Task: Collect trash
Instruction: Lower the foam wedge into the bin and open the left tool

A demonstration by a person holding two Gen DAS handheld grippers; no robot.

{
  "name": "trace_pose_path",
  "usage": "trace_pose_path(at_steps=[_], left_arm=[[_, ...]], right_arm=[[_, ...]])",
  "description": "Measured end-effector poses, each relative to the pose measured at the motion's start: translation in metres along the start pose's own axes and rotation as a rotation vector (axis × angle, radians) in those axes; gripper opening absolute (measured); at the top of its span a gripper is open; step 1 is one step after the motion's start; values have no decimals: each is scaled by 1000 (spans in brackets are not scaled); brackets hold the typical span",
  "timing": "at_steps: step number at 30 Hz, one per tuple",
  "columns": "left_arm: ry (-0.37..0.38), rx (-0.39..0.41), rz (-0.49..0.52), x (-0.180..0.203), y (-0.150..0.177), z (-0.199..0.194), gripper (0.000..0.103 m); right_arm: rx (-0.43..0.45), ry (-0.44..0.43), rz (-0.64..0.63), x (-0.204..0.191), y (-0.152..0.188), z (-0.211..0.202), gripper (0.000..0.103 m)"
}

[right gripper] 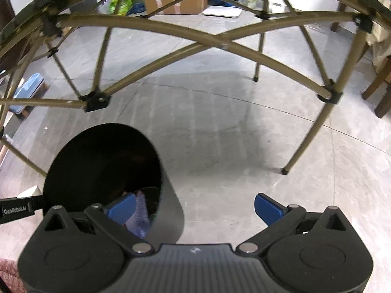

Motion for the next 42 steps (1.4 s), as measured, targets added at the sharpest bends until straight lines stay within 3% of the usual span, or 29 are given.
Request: trace_pose_path(at_steps=[13, 34, 40, 42], left_arm=[[48, -46, 41, 55, 4, 12, 35], [81, -115, 60, 79, 12, 28, 35], [65, -107, 68, 82, 11, 29, 39], [60, -100, 76, 82, 11, 29, 50]], right_arm=[[42, 43, 18, 21, -3, -7, 103], [20, 90, 43, 38, 2, 3, 103], [17, 90, 43, 37, 2, 5, 103], [17, 90, 43, 37, 2, 5, 103]])
Point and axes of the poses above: each gripper's, at about its wrist camera, not at the fingertips, and z roughly the way its jaws point, x to its right, y to its underside, the point moved 6 cm from there along z, roughly the way its jaws point
